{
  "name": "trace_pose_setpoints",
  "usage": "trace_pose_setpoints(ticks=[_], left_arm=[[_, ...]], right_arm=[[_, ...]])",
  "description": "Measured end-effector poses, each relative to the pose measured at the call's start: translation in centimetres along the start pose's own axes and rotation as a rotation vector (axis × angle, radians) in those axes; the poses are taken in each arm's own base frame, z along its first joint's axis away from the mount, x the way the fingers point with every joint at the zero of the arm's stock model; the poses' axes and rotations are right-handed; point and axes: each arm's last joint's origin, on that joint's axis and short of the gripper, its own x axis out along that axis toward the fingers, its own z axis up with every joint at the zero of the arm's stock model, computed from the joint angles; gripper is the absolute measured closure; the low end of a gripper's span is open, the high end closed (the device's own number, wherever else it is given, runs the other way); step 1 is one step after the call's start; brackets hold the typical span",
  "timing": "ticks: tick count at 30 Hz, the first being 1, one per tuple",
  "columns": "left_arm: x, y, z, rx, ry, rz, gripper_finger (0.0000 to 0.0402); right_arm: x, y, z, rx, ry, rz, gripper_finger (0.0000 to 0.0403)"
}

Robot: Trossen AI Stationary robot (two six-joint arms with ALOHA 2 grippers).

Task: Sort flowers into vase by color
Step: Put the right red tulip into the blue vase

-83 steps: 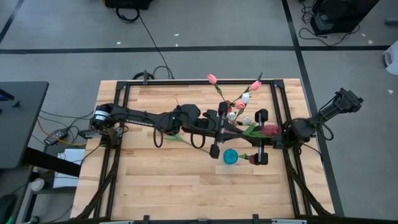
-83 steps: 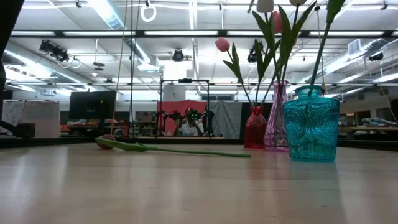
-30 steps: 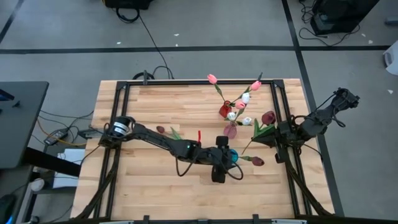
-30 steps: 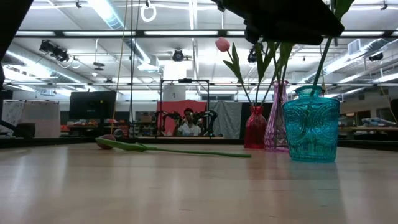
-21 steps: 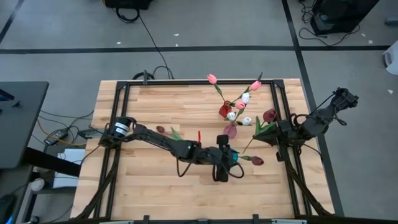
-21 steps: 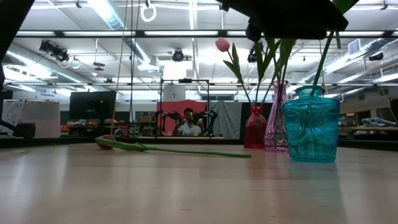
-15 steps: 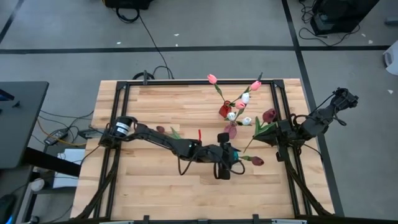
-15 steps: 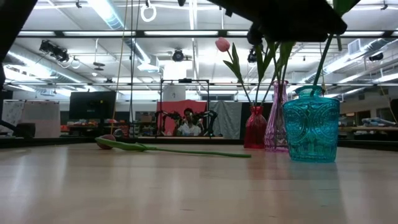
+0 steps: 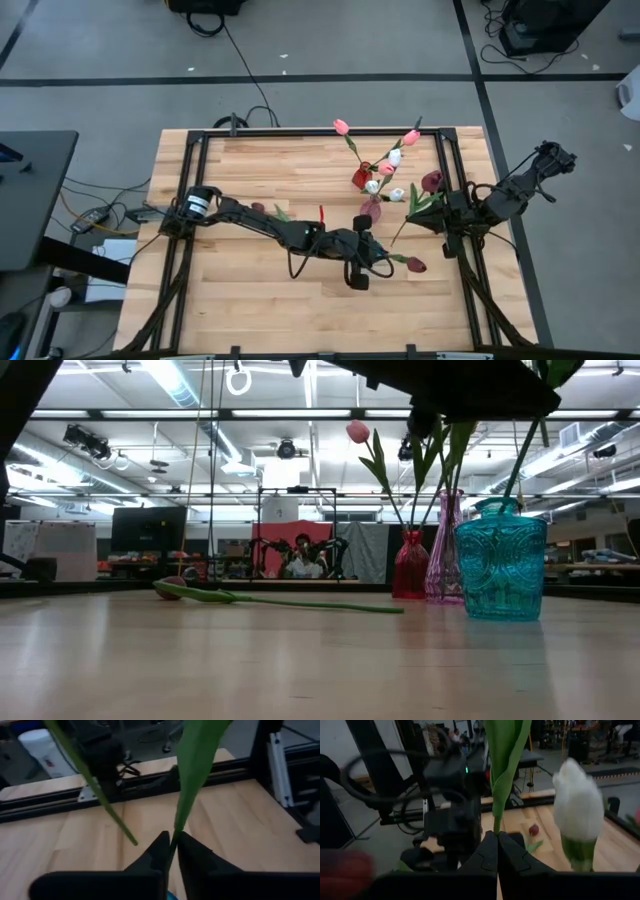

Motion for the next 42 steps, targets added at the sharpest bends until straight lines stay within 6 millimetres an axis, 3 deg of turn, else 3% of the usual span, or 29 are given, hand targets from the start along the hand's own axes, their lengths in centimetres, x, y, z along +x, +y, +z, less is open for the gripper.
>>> trace_pose_setpoints(ticks=[5,10,18,29,32,35,42], left_arm=[[-0.6,0.1,0.6,0.001,-0.004,-0.103,0.0394],[-1.6,0.2,1.0,0.043,0.046,-0.130,0.0388],[-1.6,1.4,1.1,0.054,0.049,-0.135,0.0387],[-3.1,0.9,2.4,0.149,0.033,-0.206,0.0387],[-3.2,0.5,2.6,0.170,0.006,-0.223,0.0387],[-3.1,0.0,2.0,0.188,-0.033,-0.233,0.0387],[-3.3,0.0,-0.1,0.222,-0.150,-0.222,0.0387]], right_arm=[[0.2,-0.2,-1.0,0.038,0.012,-0.013,0.0397],[0.4,-0.1,-1.1,0.036,0.004,-0.021,0.0395],[0.5,-0.1,-0.7,0.024,-0.037,-0.027,0.0395],[0.0,0.4,-1.0,0.046,-0.043,-0.028,0.0394],[0.1,0.6,-2.1,0.052,-0.057,-0.064,0.0394],[0.2,0.6,-3.1,0.066,-0.057,-0.090,0.0394],[0.6,0.9,-3.1,0.103,-0.130,-0.087,0.0394]])
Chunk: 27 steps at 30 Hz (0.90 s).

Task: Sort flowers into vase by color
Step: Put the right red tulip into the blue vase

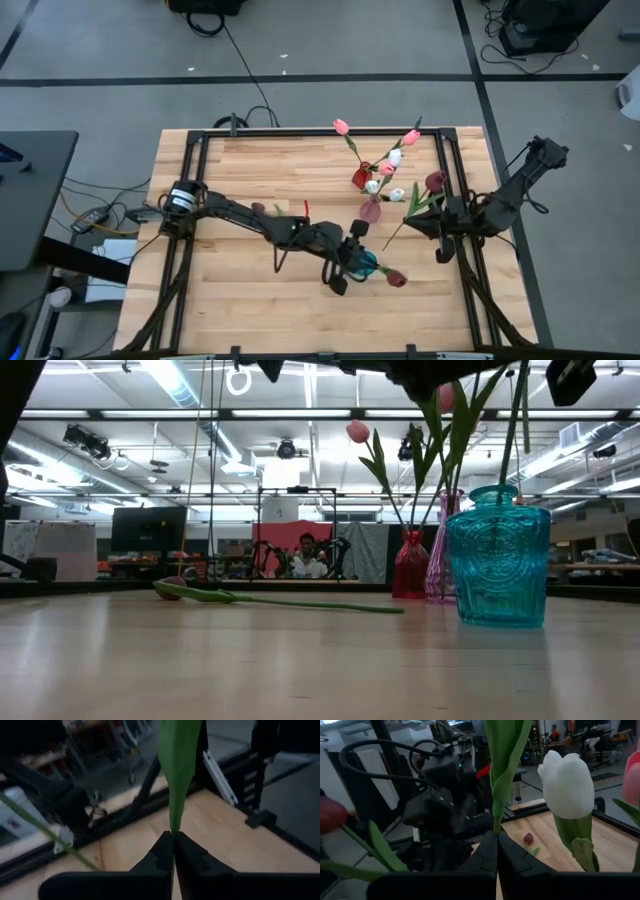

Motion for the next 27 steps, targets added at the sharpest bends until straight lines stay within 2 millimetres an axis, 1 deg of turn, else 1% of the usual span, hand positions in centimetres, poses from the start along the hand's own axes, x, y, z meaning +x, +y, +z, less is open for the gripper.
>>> trace_pose_setpoints(ticks=[3,8,12,16,21,27], left_arm=[[-0.6,0.0,-0.5,0.012,-0.051,0.010,0.0387],[-1.4,0.5,-1.4,0.019,-0.154,0.043,0.0387],[-2.1,0.8,-2.0,0.018,-0.256,0.086,0.0387],[-2.4,1.1,-2.7,0.009,-0.274,0.099,0.0387],[-2.8,1.6,-2.3,0.022,-0.345,0.133,0.0387],[-2.7,1.8,-2.5,-0.022,-0.336,0.117,0.0387]], right_arm=[[0.4,0.3,-0.1,-0.008,-0.015,-0.034,0.0394],[1.1,1.2,-0.4,-0.023,-0.057,-0.109,0.0394],[0.5,2.0,-0.4,-0.030,-0.074,-0.113,0.0394],[-0.3,2.5,-0.5,-0.034,-0.078,-0.150,0.0394],[-0.7,3.0,-0.9,-0.019,-0.070,-0.147,0.0394],[-0.2,3.8,-2.1,-0.013,-0.038,-0.132,0.0394]])
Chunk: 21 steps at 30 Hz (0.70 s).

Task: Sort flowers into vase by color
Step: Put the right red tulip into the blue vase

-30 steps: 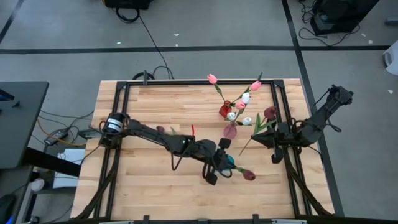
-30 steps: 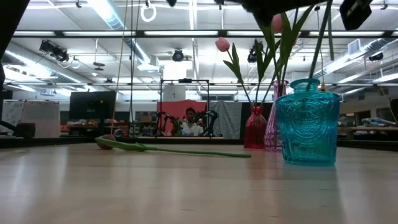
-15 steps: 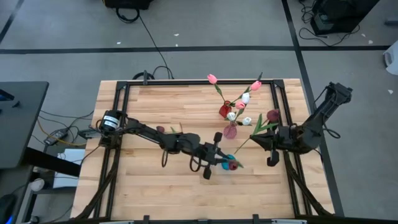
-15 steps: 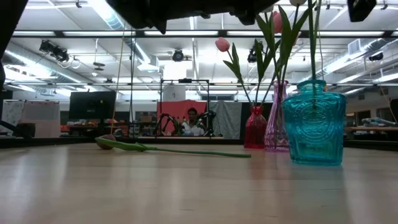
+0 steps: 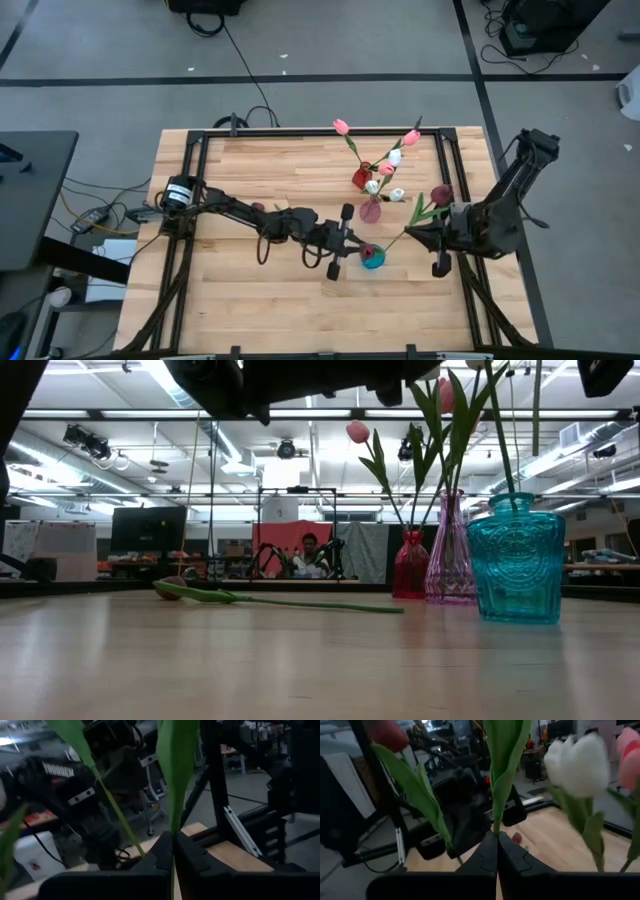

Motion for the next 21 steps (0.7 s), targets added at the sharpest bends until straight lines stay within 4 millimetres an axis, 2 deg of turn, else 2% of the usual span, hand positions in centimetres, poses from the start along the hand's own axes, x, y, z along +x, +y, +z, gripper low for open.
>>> trace_pose_setpoints(ticks=[6,13,21], left_arm=[[0.0,-0.3,-0.6,-0.059,0.058,-0.029,0.0387],[0.0,-0.2,-0.6,-0.079,0.054,-0.037,0.0387],[-0.1,0.6,-0.8,-0.160,0.061,-0.023,0.0387]], right_arm=[[1.0,1.0,-1.9,-0.053,0.030,-0.045,0.0394],[1.6,1.6,-2.9,-0.083,0.007,-0.120,0.0394],[2.0,2.2,-4.3,-0.122,0.031,-0.121,0.0394]])
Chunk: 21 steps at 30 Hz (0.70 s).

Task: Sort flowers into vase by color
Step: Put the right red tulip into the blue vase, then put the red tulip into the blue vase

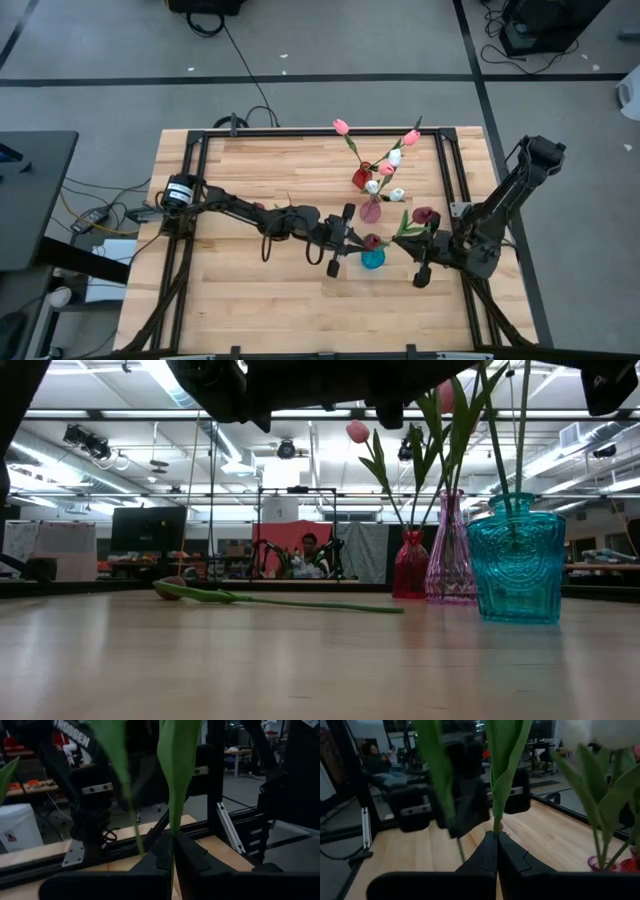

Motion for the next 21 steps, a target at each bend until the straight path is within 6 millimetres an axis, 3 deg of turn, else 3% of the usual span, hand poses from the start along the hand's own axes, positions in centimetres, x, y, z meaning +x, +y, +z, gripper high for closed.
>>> trace_pose_setpoints(ticks=[6,13,17,21], left_arm=[[0.0,0.1,-0.5,-0.057,0.048,-0.008,0.0377],[-0.3,0.3,-0.8,-0.044,0.124,-0.015,0.0302],[-1.0,0.6,0.0,-0.020,0.206,-0.019,0.0273],[-1.9,0.6,1.1,0.020,0.275,-0.033,0.0269]], right_arm=[[0.3,0.5,-0.9,0.036,0.031,0.036,0.0372],[0.3,0.2,-0.7,0.073,0.075,0.123,0.0304],[0.0,-0.5,-0.1,0.119,0.105,0.156,0.0287],[0.2,-1.3,0.0,0.146,0.152,0.177,0.0286]])
